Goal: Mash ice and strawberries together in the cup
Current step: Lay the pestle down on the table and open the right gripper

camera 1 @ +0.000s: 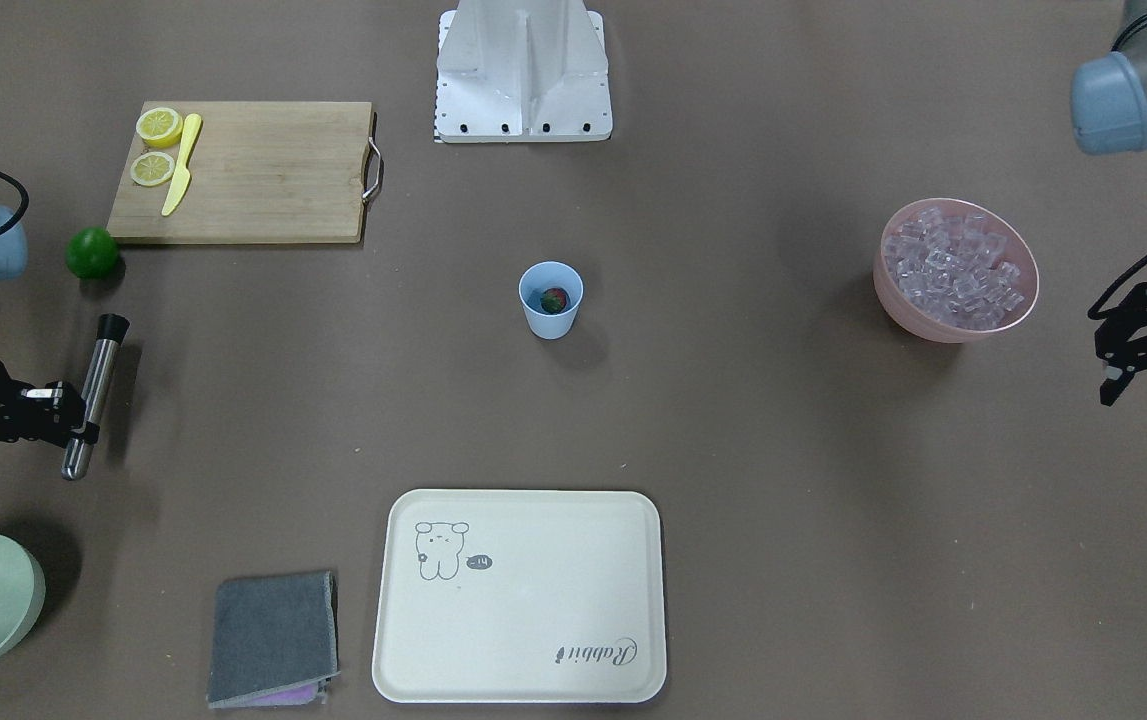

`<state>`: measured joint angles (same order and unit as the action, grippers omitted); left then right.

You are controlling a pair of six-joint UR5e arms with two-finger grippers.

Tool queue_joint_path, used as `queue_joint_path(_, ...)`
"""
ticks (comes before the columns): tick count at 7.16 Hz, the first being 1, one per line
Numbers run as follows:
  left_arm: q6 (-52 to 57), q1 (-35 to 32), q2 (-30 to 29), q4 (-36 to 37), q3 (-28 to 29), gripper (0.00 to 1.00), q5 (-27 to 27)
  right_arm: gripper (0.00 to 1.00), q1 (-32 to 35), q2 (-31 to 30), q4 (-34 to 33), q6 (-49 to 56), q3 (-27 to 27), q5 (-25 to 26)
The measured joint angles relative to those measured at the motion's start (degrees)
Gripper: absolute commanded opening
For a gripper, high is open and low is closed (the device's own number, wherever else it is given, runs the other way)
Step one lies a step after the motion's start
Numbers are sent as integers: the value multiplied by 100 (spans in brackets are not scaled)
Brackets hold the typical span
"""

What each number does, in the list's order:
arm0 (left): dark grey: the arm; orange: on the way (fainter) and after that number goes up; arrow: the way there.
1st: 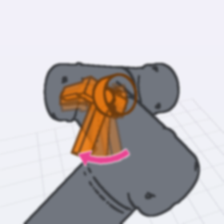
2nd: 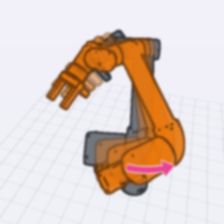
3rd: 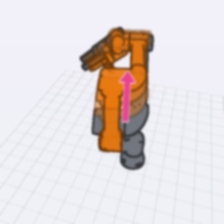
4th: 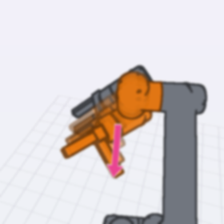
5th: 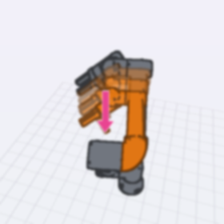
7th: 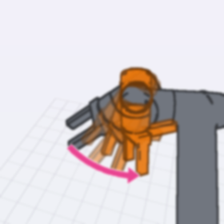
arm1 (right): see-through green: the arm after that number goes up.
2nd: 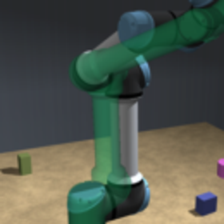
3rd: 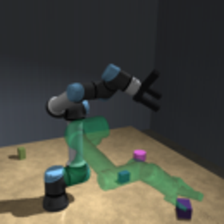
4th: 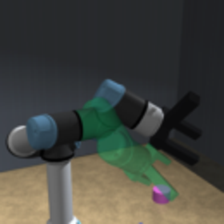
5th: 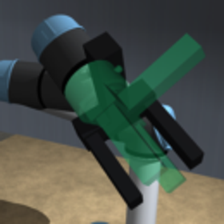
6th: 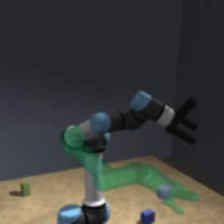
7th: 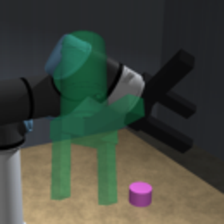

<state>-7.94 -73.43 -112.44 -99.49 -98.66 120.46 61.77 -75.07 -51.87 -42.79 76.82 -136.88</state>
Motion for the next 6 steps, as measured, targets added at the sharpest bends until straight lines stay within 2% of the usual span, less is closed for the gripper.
queue_joint_path(1,-2,3,20,0,-46,97,-6,9,-56,-7,-2,-1,-5,8)
queue_joint_path(2,3,4,34,0,-78,97,-10,78,-93,-10,-5,7,-15,9)
queue_joint_path(3,8,4,41,0,-88,97,-13,100,-121,-7,-12,23,-39,4)
queue_joint_path(6,26,11,41,0,-71,97,-6,100,-45,6,-49,41,-82,-41)
